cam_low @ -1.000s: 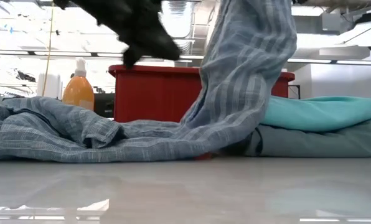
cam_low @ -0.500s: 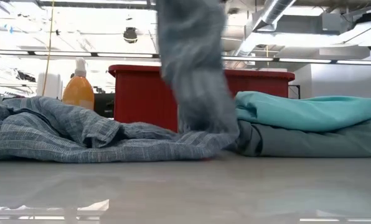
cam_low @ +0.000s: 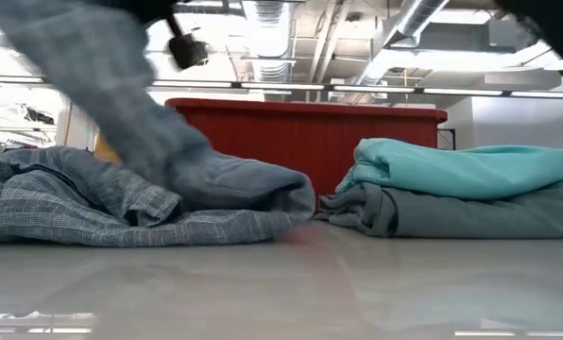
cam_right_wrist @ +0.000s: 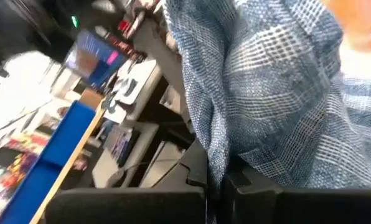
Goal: Fold Laundry from Bin
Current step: Fold the blue patterned polo shirt
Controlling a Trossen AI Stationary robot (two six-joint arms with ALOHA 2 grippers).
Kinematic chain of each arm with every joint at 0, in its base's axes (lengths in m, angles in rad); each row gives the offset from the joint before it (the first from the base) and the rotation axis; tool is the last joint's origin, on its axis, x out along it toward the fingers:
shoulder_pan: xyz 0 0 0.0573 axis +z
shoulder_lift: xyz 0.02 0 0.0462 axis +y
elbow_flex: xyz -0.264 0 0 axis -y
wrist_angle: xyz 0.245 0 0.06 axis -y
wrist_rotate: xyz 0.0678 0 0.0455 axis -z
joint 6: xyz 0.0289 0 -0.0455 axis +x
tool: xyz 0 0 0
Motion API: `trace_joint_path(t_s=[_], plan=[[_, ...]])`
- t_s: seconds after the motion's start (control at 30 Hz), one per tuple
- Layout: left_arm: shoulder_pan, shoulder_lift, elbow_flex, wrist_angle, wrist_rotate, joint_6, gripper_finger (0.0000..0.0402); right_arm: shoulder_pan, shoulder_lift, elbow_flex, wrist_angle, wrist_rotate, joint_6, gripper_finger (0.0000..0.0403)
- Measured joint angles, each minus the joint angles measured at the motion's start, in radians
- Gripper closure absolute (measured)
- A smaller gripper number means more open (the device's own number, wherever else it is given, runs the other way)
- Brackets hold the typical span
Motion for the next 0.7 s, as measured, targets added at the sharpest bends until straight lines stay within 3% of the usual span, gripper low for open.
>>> trace_joint_path(t_s=[0.13, 0.23, 0.47, 0.7], plan=[[0.000, 0.000, 0.000, 0.014, 0.026, -0.004, 0.0380, -0.010, 0.154, 0.162, -0.011, -0.135, 0.000, 0.0357], [0.000, -0.001, 0.000, 0.014, 0.039, -0.007, 0.0380, -0.011, 0.191, 0.163, 0.049, -0.192, 0.025, 0.0329], [0.000, -0.002, 0.000, 0.013, 0.061, -0.007, 0.0380, -0.016, 0.179, 0.159, -0.108, -0.218, -0.007, 0.0242], [0.000, -0.002, 0.000, -0.011, 0.060, 0.014, 0.0380, -0.061, 0.074, 0.163, -0.304, -0.364, -0.081, 0.0174]])
